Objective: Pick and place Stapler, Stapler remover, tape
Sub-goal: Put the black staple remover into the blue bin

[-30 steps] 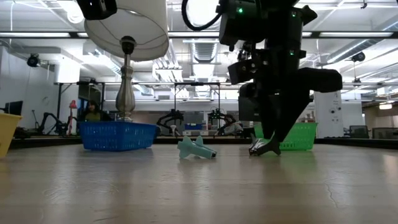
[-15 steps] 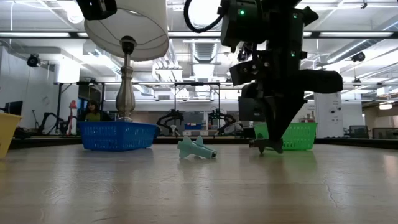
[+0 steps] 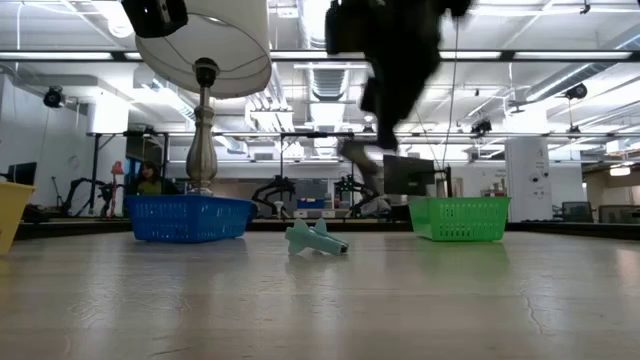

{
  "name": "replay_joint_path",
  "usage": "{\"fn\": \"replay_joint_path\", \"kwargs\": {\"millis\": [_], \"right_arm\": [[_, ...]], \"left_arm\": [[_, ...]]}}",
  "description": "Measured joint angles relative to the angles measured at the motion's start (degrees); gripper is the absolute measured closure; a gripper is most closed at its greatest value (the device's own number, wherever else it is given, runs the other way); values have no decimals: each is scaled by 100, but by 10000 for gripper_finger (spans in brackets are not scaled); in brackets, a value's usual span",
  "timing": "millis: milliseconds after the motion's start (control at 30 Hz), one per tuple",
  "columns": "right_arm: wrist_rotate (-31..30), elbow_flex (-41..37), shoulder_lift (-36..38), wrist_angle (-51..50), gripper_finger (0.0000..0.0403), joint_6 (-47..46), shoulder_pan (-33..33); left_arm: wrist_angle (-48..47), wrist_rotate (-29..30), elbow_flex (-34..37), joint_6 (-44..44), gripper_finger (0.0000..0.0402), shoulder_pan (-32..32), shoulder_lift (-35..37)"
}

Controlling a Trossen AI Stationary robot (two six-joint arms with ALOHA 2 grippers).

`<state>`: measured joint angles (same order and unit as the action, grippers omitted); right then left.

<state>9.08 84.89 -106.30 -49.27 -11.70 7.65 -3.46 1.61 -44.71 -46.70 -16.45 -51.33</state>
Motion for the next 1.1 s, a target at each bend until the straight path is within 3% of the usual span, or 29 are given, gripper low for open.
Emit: {"fn": "replay_joint_path", "kwargs": {"millis": [233,567,800,1100], "right_arm": [[1252,1453,9,14,395,-125,6],[1349,3264,24,453,395,-454,-74],[1356,3596,24,534,395,-773,-75],[1524,3248,17,710,395,-934,-75]], "left_arm": [[16,0,0,1002,209,0,0],[1318,0,0,2300,209,0,2],[1521,307,0,2725,209,3,-9],[2039,20,-26,2901,209,-39,-233]]}}
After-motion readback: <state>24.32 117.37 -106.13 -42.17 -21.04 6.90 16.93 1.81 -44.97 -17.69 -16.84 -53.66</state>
